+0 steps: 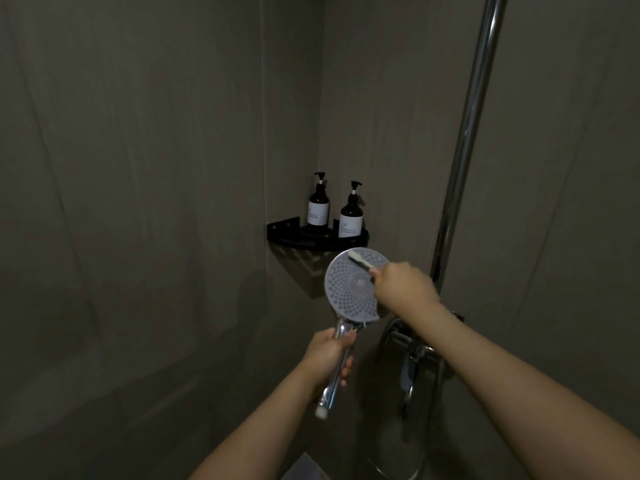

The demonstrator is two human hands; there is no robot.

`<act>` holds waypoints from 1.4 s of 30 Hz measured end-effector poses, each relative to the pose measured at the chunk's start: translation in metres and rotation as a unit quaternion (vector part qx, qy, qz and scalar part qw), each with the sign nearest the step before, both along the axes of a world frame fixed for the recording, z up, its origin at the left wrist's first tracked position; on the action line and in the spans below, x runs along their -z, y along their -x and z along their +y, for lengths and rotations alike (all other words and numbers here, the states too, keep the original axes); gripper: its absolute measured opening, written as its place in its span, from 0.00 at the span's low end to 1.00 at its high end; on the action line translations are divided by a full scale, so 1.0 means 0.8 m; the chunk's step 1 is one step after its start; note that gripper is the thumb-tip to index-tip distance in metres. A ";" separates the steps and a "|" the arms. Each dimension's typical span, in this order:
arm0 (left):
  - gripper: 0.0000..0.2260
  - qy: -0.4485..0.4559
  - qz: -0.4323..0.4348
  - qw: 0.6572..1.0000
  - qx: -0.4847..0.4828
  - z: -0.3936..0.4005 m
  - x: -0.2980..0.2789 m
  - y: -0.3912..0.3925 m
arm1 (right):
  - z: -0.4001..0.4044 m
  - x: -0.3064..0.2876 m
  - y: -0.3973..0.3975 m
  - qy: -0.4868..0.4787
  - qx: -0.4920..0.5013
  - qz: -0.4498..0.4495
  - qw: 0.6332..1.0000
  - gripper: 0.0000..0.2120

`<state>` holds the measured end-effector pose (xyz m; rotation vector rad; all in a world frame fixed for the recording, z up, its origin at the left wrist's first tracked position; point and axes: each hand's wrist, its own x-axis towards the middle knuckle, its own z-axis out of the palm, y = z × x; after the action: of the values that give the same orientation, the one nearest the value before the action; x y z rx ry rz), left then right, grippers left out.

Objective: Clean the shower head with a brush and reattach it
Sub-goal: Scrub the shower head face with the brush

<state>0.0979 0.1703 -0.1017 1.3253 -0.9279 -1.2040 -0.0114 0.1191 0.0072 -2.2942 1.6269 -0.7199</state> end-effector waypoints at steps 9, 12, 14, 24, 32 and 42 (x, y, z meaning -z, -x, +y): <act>0.09 0.004 0.007 1.000 -0.002 0.003 -0.003 0.006 | 0.003 0.004 0.007 -0.024 -0.015 -0.026 0.999 0.12; 0.10 0.003 0.009 1.000 -0.004 0.004 -0.004 0.003 | 0.001 0.008 0.021 0.015 -0.004 0.018 1.000 0.17; 0.09 0.007 0.016 1.000 -0.010 0.005 -0.005 0.002 | 0.003 0.015 0.025 0.000 -0.023 0.002 1.000 0.16; 0.09 0.023 0.038 0.999 -0.012 0.013 -0.020 0.005 | 0.007 0.015 0.055 0.048 -0.002 0.017 0.999 0.19; 0.08 0.032 0.066 0.997 -0.011 0.020 -0.024 0.011 | 0.022 0.031 0.061 0.033 -0.021 0.014 0.999 0.19; 0.07 0.036 0.062 0.997 -0.012 0.012 -0.029 0.017 | 0.021 0.029 0.072 0.077 -0.023 0.084 0.993 0.20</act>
<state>0.0845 0.1802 -0.0787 1.1876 -0.8567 -1.2085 -0.0688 0.1363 -0.0160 -2.5556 1.6327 -0.6798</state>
